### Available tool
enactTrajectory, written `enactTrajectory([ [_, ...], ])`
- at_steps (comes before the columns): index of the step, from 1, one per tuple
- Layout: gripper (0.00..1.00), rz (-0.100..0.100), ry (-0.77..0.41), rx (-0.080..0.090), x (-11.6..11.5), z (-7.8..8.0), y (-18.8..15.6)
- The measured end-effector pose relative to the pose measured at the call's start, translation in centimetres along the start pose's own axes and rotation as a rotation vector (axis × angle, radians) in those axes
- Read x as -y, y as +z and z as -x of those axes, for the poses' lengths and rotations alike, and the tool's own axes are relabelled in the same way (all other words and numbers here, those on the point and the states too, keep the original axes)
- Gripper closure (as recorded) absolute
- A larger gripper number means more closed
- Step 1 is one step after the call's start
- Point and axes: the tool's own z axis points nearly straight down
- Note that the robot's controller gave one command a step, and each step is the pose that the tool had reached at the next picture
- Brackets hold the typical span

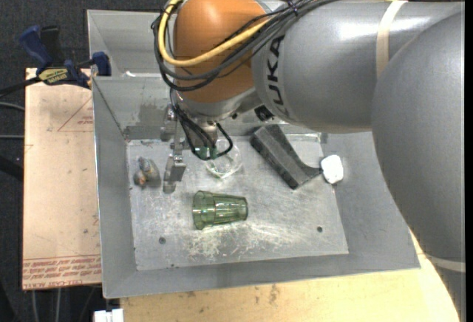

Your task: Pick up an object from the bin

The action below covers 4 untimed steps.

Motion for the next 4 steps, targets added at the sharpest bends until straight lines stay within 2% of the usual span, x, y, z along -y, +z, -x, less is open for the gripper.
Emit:
enactTrajectory([
  [1,0.00,0.001,0.003,0.008,0.1,0.2,-0.5],
  [2,0.00,0.001,0.048,0.007,1.7,-1.1,-0.6],
  [3,0.00,0.001,0.026,0.009,4.5,-6.3,2.4],
  [4,0.00,-0.002,-0.132,0.000,5.6,-8.9,3.2],
])
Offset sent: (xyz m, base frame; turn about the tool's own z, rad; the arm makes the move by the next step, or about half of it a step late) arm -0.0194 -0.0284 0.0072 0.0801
